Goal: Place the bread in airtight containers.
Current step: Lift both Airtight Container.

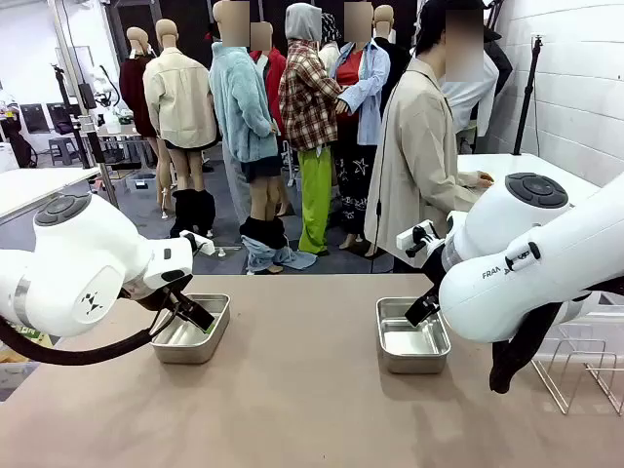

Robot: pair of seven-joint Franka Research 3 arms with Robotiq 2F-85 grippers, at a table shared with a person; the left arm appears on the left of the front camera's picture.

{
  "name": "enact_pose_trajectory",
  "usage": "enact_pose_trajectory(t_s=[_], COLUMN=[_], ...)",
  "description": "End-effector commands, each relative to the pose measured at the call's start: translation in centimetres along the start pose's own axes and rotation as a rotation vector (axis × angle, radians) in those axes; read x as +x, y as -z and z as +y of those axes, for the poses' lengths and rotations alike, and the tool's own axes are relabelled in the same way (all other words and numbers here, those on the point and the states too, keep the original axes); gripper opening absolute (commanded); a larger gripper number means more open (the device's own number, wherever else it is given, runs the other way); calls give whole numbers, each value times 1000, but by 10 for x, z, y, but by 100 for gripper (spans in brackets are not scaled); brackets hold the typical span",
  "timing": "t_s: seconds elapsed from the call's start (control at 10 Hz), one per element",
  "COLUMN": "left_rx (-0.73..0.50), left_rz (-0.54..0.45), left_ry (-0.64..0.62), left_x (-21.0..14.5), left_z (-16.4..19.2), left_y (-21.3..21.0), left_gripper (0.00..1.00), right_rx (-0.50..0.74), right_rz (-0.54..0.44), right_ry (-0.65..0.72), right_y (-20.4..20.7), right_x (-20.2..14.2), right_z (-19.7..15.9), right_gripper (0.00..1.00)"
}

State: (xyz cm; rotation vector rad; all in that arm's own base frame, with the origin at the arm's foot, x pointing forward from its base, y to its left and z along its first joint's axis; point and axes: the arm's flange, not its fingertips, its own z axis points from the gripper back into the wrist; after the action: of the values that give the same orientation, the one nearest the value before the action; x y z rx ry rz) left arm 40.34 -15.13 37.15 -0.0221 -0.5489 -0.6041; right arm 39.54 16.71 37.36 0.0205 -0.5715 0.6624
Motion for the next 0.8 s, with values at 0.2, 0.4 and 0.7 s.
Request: enact_pose_trajectory(t_s=[0.2, 0.4, 0.7], left_rx=[0, 0, 0], left_rz=[0, 0, 0], left_ry=[0, 0, 0], left_x=[0, 0, 0], left_z=[0, 0, 0], left_y=[0, 0, 0], left_gripper=[100, 100, 100], right_rx=[0, 0, 0], right_rz=[0, 0, 0], right_ry=[0, 0, 0], right_y=[0, 0, 0], right_x=[0, 0, 0], right_z=[0, 0, 0], right_gripper=[100, 100, 100])
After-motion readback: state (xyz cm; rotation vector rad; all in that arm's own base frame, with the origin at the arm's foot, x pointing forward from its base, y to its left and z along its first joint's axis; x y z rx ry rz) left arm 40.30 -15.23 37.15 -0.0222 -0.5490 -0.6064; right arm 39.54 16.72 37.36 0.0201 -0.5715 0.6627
